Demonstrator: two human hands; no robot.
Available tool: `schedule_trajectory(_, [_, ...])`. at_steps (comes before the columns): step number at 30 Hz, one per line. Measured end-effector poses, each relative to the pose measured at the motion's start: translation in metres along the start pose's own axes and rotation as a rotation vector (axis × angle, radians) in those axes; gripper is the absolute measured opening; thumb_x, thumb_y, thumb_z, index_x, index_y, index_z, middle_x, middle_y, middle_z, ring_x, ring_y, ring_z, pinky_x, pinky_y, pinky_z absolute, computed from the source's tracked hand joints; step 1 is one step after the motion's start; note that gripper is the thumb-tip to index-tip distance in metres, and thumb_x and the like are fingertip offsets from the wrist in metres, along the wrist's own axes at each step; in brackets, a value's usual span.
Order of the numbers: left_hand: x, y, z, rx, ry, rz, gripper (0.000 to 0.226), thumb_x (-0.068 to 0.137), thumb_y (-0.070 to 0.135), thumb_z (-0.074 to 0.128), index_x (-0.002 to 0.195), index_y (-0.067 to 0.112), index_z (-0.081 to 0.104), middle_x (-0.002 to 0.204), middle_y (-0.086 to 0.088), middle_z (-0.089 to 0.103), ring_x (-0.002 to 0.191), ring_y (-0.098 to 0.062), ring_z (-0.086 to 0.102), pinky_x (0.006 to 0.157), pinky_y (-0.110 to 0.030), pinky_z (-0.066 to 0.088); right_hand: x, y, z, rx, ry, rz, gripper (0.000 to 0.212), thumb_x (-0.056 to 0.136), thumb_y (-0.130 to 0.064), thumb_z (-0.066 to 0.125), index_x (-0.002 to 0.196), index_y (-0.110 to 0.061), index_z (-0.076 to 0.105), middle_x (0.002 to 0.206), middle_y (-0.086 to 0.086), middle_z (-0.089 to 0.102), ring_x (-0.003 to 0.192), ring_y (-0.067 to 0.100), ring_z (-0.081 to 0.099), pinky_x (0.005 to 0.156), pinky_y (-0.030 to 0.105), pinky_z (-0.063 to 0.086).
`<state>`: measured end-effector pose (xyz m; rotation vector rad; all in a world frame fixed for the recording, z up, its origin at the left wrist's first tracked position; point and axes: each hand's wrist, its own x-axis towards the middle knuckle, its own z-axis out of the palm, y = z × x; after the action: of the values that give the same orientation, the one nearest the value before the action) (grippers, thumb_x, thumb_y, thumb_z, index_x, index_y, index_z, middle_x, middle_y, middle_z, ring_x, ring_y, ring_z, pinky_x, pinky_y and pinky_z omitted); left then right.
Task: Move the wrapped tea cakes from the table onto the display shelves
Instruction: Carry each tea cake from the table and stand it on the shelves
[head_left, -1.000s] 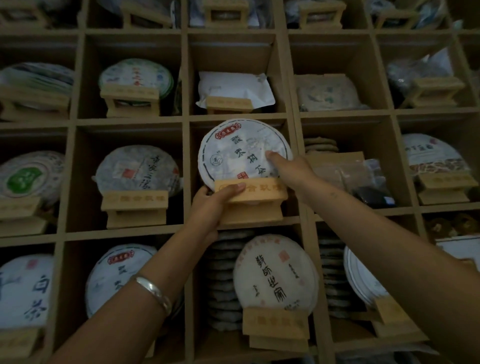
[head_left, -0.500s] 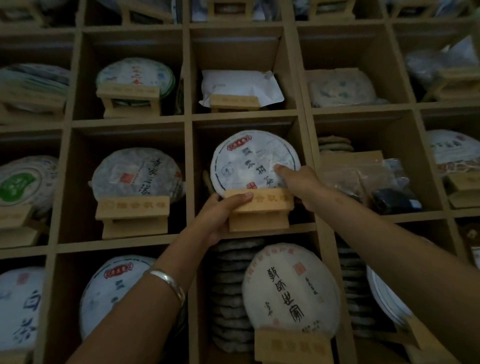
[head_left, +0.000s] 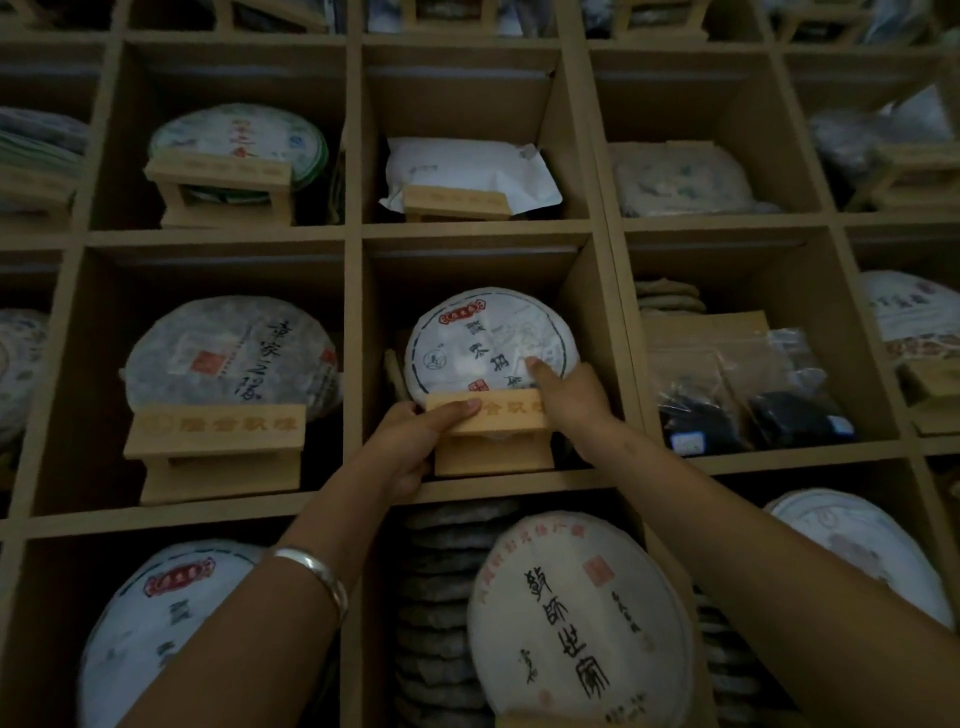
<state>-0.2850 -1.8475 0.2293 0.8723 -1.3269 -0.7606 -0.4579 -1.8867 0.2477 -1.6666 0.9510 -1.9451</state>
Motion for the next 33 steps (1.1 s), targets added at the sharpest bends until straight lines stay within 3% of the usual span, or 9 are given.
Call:
schedule_trajectory(3, [0.006,-0.003,-0.001,0.005,0.005,0.021,0.062,0.074,0.03,0.083,0.127,0.011,0.055,0.116,-0.006,0.067,0.1,-0.02,0.064,0.063,-0.031,0.051,0.001,0.006,0.002,0.061,0.028,0.014,0.056,0.093,-0.044,0.061,0.14,-0.015,0.049,0.121,0.005,0.065,0.1,0.02,0.063,0.075,0.032,0.052])
schedule_trajectory(6, [0.01,-0.007,-0.001,0.043,0.039,0.065,0.064,0.074,0.033,0.083,0.126,0.011,0.054,0.121,-0.008,0.065,0.107,-0.023,0.063,0.081,-0.037,0.056,-0.001,0.012,0.004,0.135,0.036,0.054,0.046,0.091,-0.045,0.063,0.128,-0.019,0.055,0.098,-0.006,0.062,0.079,0.007,0.057,0.058,0.023,0.041])
schedule_trajectory(7, [0.01,-0.009,-0.001,0.05,0.042,0.088,0.057,0.075,0.032,0.083,0.121,0.012,0.057,0.12,-0.008,0.066,0.104,-0.022,0.064,0.082,-0.036,0.056,-0.001,0.013,0.004,0.141,0.034,0.063,0.033,0.091,-0.045,0.063,0.115,-0.022,0.06,0.095,-0.006,0.062,0.077,0.007,0.056,0.058,0.023,0.041])
schedule_trajectory(9, [0.009,-0.01,0.001,0.052,0.047,0.136,0.043,0.077,0.03,0.081,0.112,0.016,0.06,0.111,-0.004,0.069,0.094,-0.015,0.066,0.068,-0.026,0.056,-0.002,0.011,0.004,0.143,0.04,0.06,0.023,0.091,-0.045,0.064,0.1,-0.024,0.062,0.095,-0.003,0.063,0.079,0.011,0.059,0.065,0.026,0.046])
schedule_trajectory(11, [0.006,-0.008,0.004,0.067,0.07,0.161,0.046,0.078,0.031,0.08,0.116,0.015,0.06,0.104,0.001,0.068,0.088,-0.011,0.065,0.059,-0.021,0.053,-0.005,0.008,0.001,0.123,0.04,0.056,0.043,0.09,-0.048,0.064,0.117,-0.015,0.062,0.101,0.001,0.065,0.09,0.018,0.062,0.076,0.031,0.049])
schedule_trajectory(16, [0.006,-0.009,0.005,0.117,0.193,0.153,0.07,0.074,0.039,0.079,0.13,0.006,0.052,0.12,-0.007,0.062,0.105,-0.025,0.06,0.091,-0.041,0.053,-0.018,0.006,-0.008,-0.013,0.031,0.058,0.075,0.085,-0.061,0.061,0.135,-0.006,0.048,0.125,0.01,0.062,0.109,0.028,0.062,0.093,0.045,0.054])
schedule_trajectory(19, [0.005,-0.009,0.005,0.142,0.223,0.164,0.072,0.073,0.038,0.08,0.131,0.005,0.052,0.124,-0.01,0.062,0.108,-0.027,0.061,0.096,-0.044,0.052,-0.026,0.003,-0.013,-0.13,-0.027,0.018,0.076,0.084,-0.061,0.063,0.136,-0.008,0.046,0.127,0.01,0.061,0.111,0.03,0.061,0.092,0.049,0.055])
schedule_trajectory(24, [0.003,-0.01,0.005,0.165,0.284,0.213,0.068,0.076,0.034,0.08,0.128,0.005,0.048,0.116,-0.005,0.059,0.098,-0.02,0.057,0.078,-0.031,0.048,-0.033,-0.004,-0.016,-0.226,-0.094,0.025,0.064,0.086,-0.053,0.065,0.133,-0.011,0.053,0.124,0.01,0.064,0.107,0.029,0.063,0.09,0.047,0.056])
schedule_trajectory(33, [-0.002,-0.012,0.005,0.276,0.325,0.252,0.067,0.077,0.038,0.08,0.124,0.005,0.046,0.111,-0.003,0.053,0.096,-0.018,0.053,0.076,-0.03,0.043,-0.037,-0.003,-0.016,-0.259,-0.121,0.037,0.055,0.088,-0.048,0.066,0.125,-0.007,0.059,0.119,0.012,0.068,0.104,0.031,0.065,0.087,0.047,0.057])
